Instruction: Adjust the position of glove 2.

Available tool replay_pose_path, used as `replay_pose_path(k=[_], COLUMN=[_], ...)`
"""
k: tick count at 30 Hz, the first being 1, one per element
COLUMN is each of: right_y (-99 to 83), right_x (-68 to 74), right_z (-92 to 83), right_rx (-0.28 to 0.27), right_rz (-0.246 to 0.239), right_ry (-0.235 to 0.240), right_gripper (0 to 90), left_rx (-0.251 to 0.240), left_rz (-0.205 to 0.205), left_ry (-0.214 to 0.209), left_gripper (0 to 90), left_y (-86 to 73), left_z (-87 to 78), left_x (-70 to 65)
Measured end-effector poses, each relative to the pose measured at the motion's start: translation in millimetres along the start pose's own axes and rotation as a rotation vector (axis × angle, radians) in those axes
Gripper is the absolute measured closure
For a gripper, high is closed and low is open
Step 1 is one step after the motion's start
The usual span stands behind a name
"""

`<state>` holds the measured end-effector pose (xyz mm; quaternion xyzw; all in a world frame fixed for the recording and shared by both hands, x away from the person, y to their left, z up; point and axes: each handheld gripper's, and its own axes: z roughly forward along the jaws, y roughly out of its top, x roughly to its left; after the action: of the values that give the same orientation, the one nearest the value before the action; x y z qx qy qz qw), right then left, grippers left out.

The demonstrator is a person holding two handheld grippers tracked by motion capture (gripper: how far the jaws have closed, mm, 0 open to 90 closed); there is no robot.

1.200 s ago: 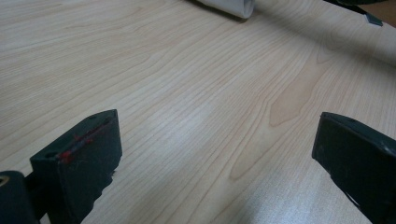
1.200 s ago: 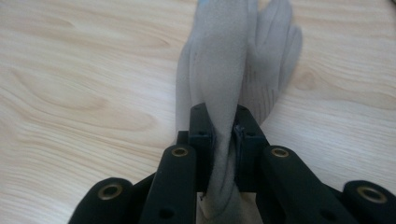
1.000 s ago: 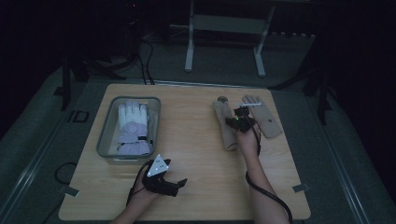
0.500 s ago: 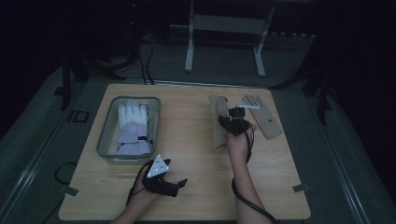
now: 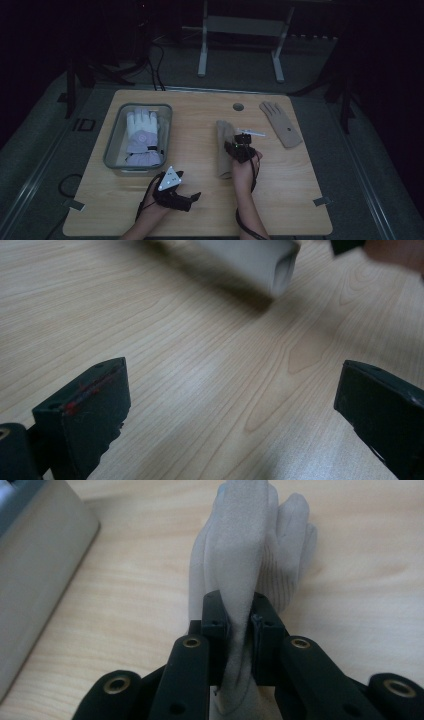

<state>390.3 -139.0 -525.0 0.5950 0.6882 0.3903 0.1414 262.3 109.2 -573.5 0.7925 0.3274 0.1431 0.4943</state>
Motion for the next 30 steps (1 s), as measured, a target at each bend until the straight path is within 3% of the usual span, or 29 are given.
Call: replay_pose_path(k=[8,12,18,24,25,27,30], right_y=[-20.6,-23.1,-14.7,-2.2,-0.4,2.3,5.6], right_x=[3.6,8.4,10.0,1.8,-1.0,-8.1,-18.4], right_z=[21.8,24.9,12.6,1.1,-1.3,-6.4,-12.1], right_rx=[0.052,0.051,0.027,0.017,0.014,0.005,0.011], right_rz=[0.018,-0.010,-0.031,-0.091,-0.086,-0.072,-0.059], right_ry=[-0.002,0.013,0.049,0.070,0.064,0.089,0.092], right_gripper=[76.1,58.4,50.0,37.9,36.2,24.3,19.4], left_rx=[0.002,0.002,0.003,0.007,0.008,0.009,0.009], left_rz=[0.003,0.004,0.001,0.004,0.004,0.002,-0.002], left_ry=[-0.001,-0.002,-0.003,-0.005,-0.003,-0.004,-0.005], left_gripper=[1.9,2.0,1.9,2.0,2.0,2.0,2.0], left_y=[-0.1,-0.2,-0.5,-0.6,-0.8,-1.1,-1.0], left_z=[0.2,0.2,0.3,0.5,0.6,0.6,1.2], left_x=[-0.3,-0.2,0.4,0.4,0.5,0.8,1.0])
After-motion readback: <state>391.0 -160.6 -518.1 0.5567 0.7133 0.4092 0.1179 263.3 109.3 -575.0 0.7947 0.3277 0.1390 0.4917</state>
